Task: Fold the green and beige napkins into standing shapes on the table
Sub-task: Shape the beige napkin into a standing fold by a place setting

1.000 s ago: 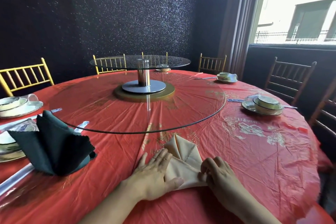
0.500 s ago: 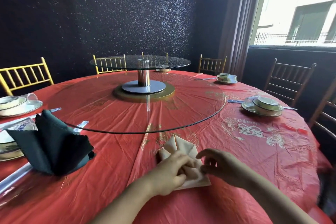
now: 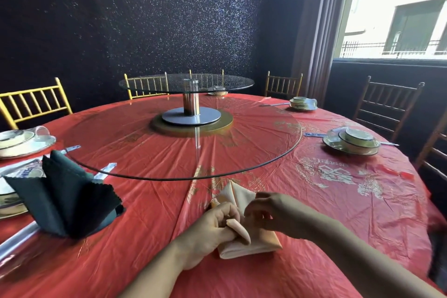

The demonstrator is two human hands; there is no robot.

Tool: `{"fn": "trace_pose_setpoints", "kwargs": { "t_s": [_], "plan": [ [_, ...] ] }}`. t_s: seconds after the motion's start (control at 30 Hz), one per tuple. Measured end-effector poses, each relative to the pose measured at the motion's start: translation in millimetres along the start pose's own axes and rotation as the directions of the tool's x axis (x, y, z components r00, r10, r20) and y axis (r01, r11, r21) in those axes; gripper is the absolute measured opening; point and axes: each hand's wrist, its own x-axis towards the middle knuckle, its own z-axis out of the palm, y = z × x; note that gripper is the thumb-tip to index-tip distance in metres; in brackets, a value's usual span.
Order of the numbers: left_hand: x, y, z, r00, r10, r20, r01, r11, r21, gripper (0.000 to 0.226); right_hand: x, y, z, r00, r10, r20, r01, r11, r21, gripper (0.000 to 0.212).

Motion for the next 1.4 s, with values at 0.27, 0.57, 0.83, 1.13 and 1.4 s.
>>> {"fn": "trace_pose_setpoints", "kwargs": {
  "t_s": [0.27,0.57,0.83,1.13,1.4],
  "plan": [
    [2.1,3.6,-3.8,0.998,-0.066,0.009,0.066,0.994,-0.092,0.030,-13.4,-0.5,15.7,0.982,-0.011,-0.187,0.018,0.999,0.037,0.016],
    [12.2,11.9,-0.4,0.989,-0.146,-0.038,0.147,0.989,0.023,0.036,-20.3,4.3,23.4,0.950,-0.073,-0.302,0.105,0.991,0.089,0.004],
    [6.5,11.5,11.7,0.995,-0.062,-0.083,0.081,0.964,0.252,0.033,-32.9,1.2,25.8,0.910,-0.082,-0.406,0.164,0.972,0.170,0.005],
    [0.7,8.4,11.1,0.998,-0.037,-0.044,0.042,0.991,0.130,0.012,-40.1,2.7,26.0,0.909,-0.062,-0.413,0.160,0.965,0.208,0.013],
    [4.5,17.6,12.8,0.992,-0.125,0.023,0.112,0.948,0.299,0.027,-34.7,6.5,17.8,0.858,-0.043,-0.511,0.243,0.912,0.330,0.009]
  ]
}}
